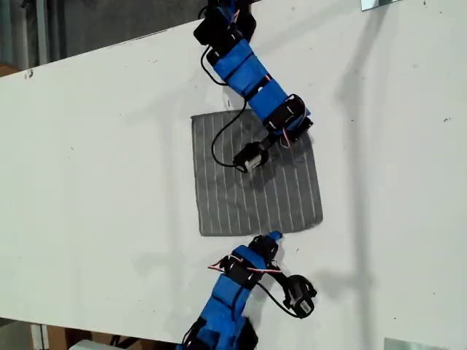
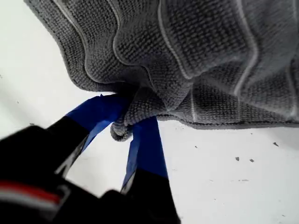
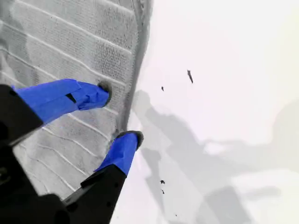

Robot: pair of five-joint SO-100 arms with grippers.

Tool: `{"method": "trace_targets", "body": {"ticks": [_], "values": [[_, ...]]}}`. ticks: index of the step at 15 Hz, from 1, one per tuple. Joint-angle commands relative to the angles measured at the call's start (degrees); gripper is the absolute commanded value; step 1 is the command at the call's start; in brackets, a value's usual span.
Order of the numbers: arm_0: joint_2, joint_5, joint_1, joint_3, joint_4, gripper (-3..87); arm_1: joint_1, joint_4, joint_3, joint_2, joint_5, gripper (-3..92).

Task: Grasp corners of a square towel and fold twice.

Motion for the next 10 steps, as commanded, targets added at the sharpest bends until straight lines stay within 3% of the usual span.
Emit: {"method": "trace_targets", "body": {"ticks": [1, 10], "values": [[-3.1, -0.1, 2.4, -9.7, 2.5, 17.8, 1.3, 0.6, -2.3, -0.2, -1.8, -0.1], [-18.5, -2.7, 8.6, -28.7, 8.2, 19.3, 0.6, 1.3, -4.6, -1.7, -5.3, -0.1]]}}
